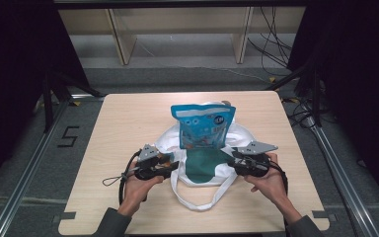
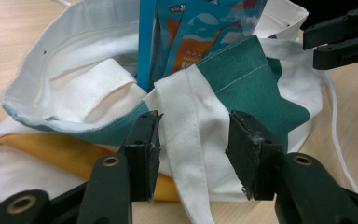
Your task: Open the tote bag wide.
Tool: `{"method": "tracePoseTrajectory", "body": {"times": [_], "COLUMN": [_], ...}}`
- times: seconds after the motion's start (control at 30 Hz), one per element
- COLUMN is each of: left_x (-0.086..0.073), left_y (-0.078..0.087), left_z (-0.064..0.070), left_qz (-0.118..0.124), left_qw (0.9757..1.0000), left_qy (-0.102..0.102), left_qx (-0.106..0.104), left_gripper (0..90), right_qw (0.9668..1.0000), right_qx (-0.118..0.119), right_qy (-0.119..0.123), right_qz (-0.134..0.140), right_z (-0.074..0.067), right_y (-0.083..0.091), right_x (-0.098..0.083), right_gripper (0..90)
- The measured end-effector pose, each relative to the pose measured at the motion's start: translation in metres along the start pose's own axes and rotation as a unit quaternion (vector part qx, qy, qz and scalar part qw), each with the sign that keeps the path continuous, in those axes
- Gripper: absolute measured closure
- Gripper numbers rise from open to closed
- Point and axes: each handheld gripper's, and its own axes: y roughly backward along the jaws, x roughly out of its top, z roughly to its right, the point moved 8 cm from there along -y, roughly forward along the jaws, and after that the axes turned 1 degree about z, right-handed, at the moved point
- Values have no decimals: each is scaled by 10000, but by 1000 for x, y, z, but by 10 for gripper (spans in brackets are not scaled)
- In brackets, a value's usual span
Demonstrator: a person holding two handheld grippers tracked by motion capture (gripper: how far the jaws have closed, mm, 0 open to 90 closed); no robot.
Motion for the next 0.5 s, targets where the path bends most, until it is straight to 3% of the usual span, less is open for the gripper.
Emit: {"method": "tracePoseTrajectory", "body": {"times": [0.1, 0.17, 0.2, 0.23, 0.33, 0.4, 0.43, 0.5], "left_x": [-2, -2, -3, -4, -6, -7, -7, -8], "left_y": [5, 7, 9, 10, 13, 15, 16, 18], "left_z": [0, 0, 0, 0, 1, -1, 0, -1], "left_qz": [-32, -23, 1, -17, -5, -24, -4, 27], "left_qw": [9999, 10000, 10000, 10000, 9995, 9999, 9999, 9999], "left_qy": [-103, -76, -40, -25, 279, 155, 153, 155], "left_qx": [51, 46, 30, 20, -179, -25, -33, -9], "left_gripper": [508, 498, 490, 481, 451, 438, 430, 415], "right_qw": [10000, 10000, 9999, 10000, 10000, 10000, 9998, 9999], "right_qx": [-6, 3, 5, -30, -64, -57, -48, -48], "right_qy": [53, 22, -136, -82, -1, -15, -148, -120], "right_qz": [-39, -43, -71, -30, -29, -45, -79, -78], "right_z": [2, 1, -2, 0, 4, 4, 2, 2], "right_y": [2, 3, 4, 4, 4, 5, 5, 6], "right_x": [-1, -1, -2, -1, -2, -4, -5, -5], "right_gripper": [569, 555, 547, 535, 506, 495, 483, 454]}}
